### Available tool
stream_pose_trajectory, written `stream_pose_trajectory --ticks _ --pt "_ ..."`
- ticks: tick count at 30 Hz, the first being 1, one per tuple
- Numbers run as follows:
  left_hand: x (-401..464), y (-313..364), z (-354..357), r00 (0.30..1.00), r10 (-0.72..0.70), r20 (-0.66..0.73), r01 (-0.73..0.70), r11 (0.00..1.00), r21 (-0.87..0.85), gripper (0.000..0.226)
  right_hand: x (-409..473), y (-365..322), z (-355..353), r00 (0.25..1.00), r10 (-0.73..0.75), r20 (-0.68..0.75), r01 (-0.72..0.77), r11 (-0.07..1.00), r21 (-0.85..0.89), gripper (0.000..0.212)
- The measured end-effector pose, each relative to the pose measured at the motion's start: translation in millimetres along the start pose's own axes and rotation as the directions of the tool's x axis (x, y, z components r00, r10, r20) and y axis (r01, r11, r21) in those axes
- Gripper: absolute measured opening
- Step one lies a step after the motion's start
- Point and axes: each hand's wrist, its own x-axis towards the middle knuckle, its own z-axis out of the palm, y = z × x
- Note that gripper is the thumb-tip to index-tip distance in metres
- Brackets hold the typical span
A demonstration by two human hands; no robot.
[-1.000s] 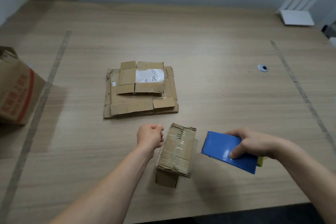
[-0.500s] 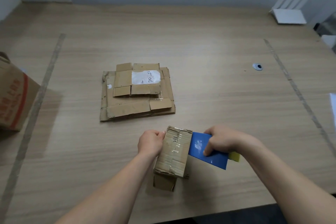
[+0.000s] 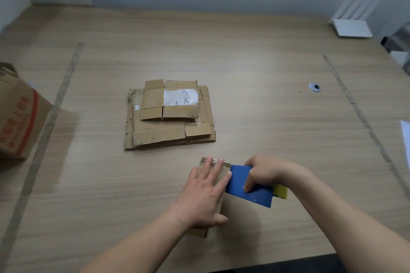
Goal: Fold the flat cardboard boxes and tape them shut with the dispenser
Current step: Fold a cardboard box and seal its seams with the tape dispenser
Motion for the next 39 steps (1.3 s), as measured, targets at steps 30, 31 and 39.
stream_pose_trajectory --ticks 30,31,39 --pt "2.1 12.1 9.5 0.985 -0.173 0.010 0.173 0.984 0.030 0.099 -26.7 57.5 -0.2 0.993 -0.001 -0.117 0.031 0.966 0.258 0.034" --pt "2.2 12.3 11.6 0.984 -0.180 -0.001 0.180 0.984 0.018 0.096 -27.1 59.0 1.7 0.993 -0.004 -0.120 0.035 0.964 0.262 0.034" --pt "6.4 6.9 5.3 0.983 -0.156 -0.094 0.155 0.988 -0.026 0.096 -66.2 50.0 -22.8 0.980 -0.128 -0.155 0.172 0.934 0.313 0.040"
